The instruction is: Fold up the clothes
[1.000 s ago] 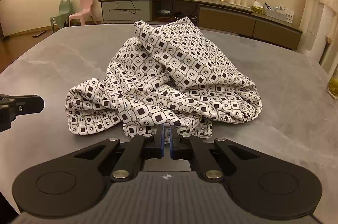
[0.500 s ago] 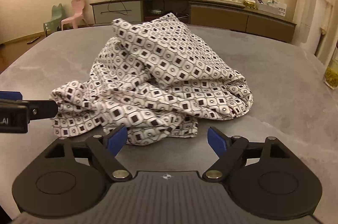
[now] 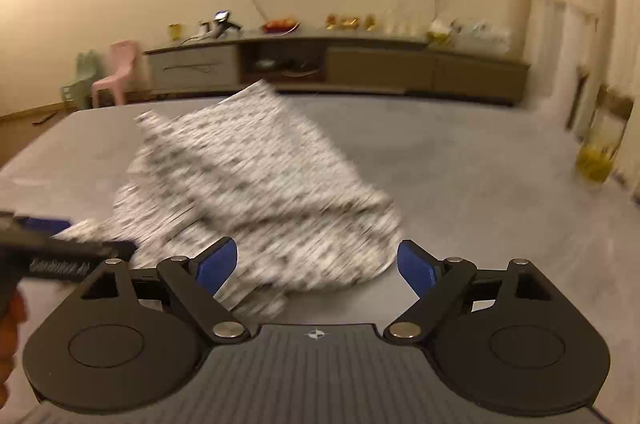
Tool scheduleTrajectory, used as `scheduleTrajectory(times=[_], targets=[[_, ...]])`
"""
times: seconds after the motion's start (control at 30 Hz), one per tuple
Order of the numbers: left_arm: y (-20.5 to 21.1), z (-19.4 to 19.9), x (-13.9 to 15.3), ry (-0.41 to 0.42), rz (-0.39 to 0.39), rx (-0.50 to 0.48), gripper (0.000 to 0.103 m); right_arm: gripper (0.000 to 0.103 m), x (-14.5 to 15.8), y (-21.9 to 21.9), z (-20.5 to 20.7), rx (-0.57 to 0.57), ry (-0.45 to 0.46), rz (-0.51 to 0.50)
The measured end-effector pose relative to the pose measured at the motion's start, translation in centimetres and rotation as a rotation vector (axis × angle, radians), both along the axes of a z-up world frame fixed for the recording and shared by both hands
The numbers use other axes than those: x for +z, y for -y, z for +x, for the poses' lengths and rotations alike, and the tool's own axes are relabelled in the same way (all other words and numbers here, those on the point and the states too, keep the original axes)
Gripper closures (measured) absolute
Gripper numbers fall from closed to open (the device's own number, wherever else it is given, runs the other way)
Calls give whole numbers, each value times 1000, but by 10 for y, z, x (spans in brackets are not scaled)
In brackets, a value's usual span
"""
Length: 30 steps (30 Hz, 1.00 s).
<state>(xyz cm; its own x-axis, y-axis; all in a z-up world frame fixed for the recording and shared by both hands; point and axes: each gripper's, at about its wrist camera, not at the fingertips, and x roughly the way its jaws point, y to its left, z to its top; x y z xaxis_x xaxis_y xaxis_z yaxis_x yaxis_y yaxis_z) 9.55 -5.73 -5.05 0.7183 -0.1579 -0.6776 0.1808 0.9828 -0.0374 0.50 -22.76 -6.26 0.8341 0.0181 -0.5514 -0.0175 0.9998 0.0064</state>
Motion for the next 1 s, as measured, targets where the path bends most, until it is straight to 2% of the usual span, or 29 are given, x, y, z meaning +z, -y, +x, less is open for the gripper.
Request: scheduleTrajectory(times=[0.03, 0.07, 0.1, 0.13, 0.17, 0.2, 0.27, 0.4, 0.47, 0.5, 0.53, 0.57, 0.6, 0.63, 0.67, 0.73, 0.77, 0.8, 0.83, 0.87, 0.93, 1.0], targets=[[-6, 4, 7, 22, -15, 7, 74, 14, -7, 1, 12, 9, -6, -17], [-13, 8, 13, 45, -30, 13, 87, 18, -15, 2, 25, 27, -31, -27], [-19, 12, 20, 67, -44, 20, 90, 26, -23, 3, 37, 50, -62, -35], [-25, 15, 27, 89, -59, 26, 93, 71, -31, 4, 49, 72, -94, -43], [-32, 19, 34, 112, -74, 33, 94, 103, -39, 5, 62, 94, -125, -50], [-38, 23, 40, 134, -89, 39, 94, 103, -38, 8, 67, 98, -118, -45], [-52, 29, 55, 179, -116, 51, 97, 103, -13, 19, 60, 57, -18, -30], [-90, 23, 98, 274, -152, 52, 97, 103, 37, 44, 37, -95, 150, -5], [-106, 22, 111, 294, -160, 58, 96, 101, 39, 34, 44, -40, 123, 6], [-107, 28, 96, 239, -140, 73, 96, 99, 35, 16, 47, 32, 110, 10], [-109, 31, 82, 194, -128, 87, 96, 83, 31, -7, 49, 118, 102, 13], [-112, 29, 69, 170, -134, 101, 95, 48, 26, -29, 51, 204, 94, 17], [-117, 28, 61, 155, -137, 117, 95, 31, 22, -52, 52, 290, 86, 20], [-125, 27, 60, 157, -136, 135, 96, 9, 16, -71, 55, 342, 75, -7], [-132, 25, 60, 159, -136, 154, 96, 7, 10, -88, 59, 381, 63, -47], [-146, 23, 59, 163, -135, 191, 96, 9, -2, -122, 66, 458, 39, -128], [-154, 22, 58, 166, -134, 209, 97, 26, -8, -139, 69, 496, 27, -168], [-161, 21, 57, 168, -133, 228, 97, 50, -14, -156, 73, 534, 15, -208], [-168, 19, 57, 170, -133, 246, 97, 103, -20, -173, 76, 572, 3, -248], [-175, 18, 56, 172, -132, 265, 98, 100, -11, -164, 80, 542, 11, -191], [-190, 16, 55, 176, -131, 302, 98, 102, 23, -121, 83, 414, 53, 5], [-204, 13, 54, 181, -130, 339, 98, 103, 36, -69, 77, 241, 72, 48]])
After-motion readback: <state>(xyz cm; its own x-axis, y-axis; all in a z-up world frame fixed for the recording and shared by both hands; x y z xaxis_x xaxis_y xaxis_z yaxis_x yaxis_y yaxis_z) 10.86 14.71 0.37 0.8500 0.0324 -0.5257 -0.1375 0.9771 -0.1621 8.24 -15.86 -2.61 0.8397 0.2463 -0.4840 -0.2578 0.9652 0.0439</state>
